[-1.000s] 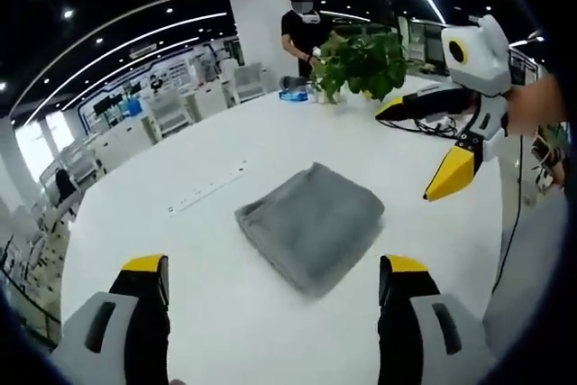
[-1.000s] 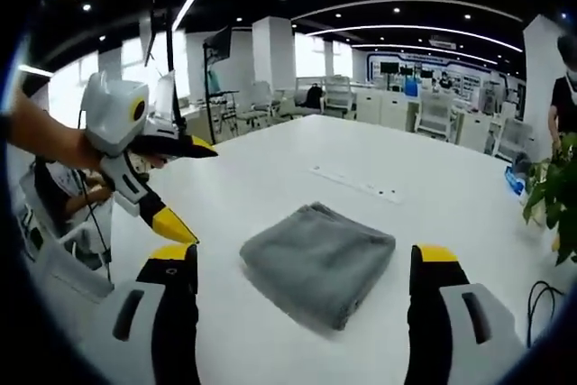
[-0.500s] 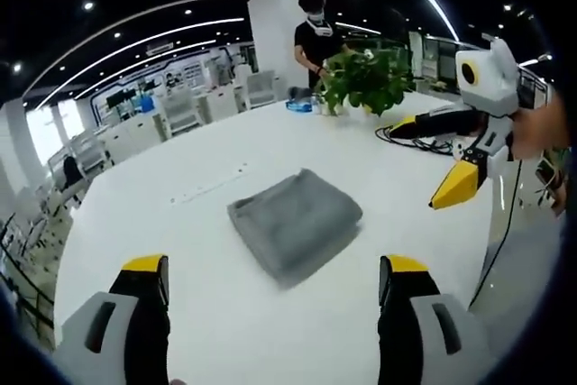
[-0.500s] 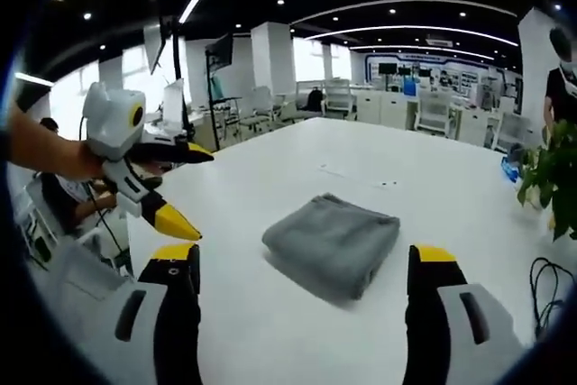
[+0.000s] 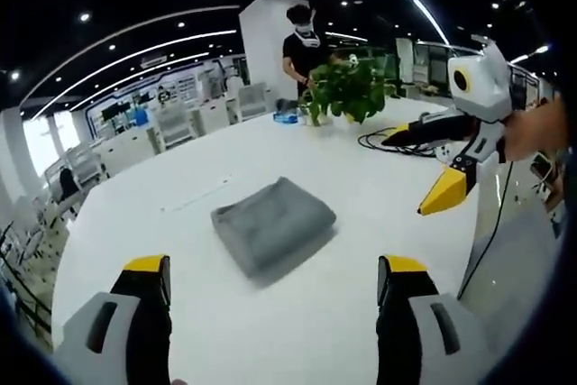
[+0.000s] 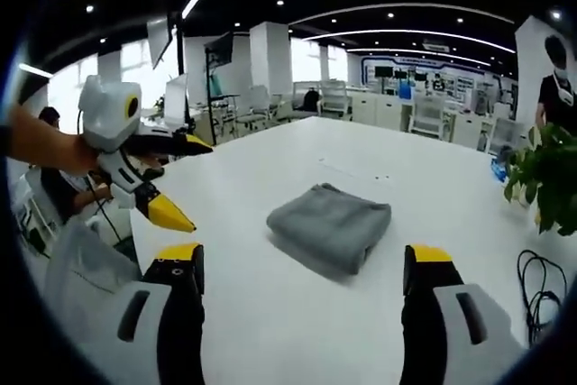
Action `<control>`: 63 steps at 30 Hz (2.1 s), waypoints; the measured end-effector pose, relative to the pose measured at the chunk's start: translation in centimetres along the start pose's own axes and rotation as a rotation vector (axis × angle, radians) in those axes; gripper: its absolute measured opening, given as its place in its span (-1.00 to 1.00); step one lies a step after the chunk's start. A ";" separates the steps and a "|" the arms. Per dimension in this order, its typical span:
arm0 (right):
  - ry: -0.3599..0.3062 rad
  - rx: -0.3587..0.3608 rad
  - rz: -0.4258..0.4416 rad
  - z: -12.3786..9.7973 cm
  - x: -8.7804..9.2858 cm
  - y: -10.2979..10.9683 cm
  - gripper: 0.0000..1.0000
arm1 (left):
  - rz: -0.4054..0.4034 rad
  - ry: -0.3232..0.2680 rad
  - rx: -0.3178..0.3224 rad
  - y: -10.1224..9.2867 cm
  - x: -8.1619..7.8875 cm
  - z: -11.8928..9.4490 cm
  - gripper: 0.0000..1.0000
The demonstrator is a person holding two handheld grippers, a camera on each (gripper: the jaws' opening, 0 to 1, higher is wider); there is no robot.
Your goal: Fold the towel on the table until its edges align and the towel forms a compact rectangular stack.
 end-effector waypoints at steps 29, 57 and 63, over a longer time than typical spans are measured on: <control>0.001 0.024 -0.001 -5.1 3.8 3.5 0.86 | -0.087 0.008 -0.111 -1.3 5.0 -7.0 0.92; -0.030 0.094 -0.026 -6.4 5.5 3.1 0.86 | -0.095 -0.004 -0.159 -2.2 8.0 -7.5 0.88; -0.007 0.096 -0.042 -6.3 5.9 3.3 0.87 | -0.091 0.015 -0.152 -2.5 8.3 -7.5 0.84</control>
Point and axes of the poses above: the point that each gripper's makers call its tool centre point, and the gripper's own axes: z roughly forward along the fingers, y roughly to its left, x roughly out of its underside, the point moved 6 cm from there along -z, roughly backward along the fingers, and after that the axes turned 13 degrees about -y, right-handed, at the moved point
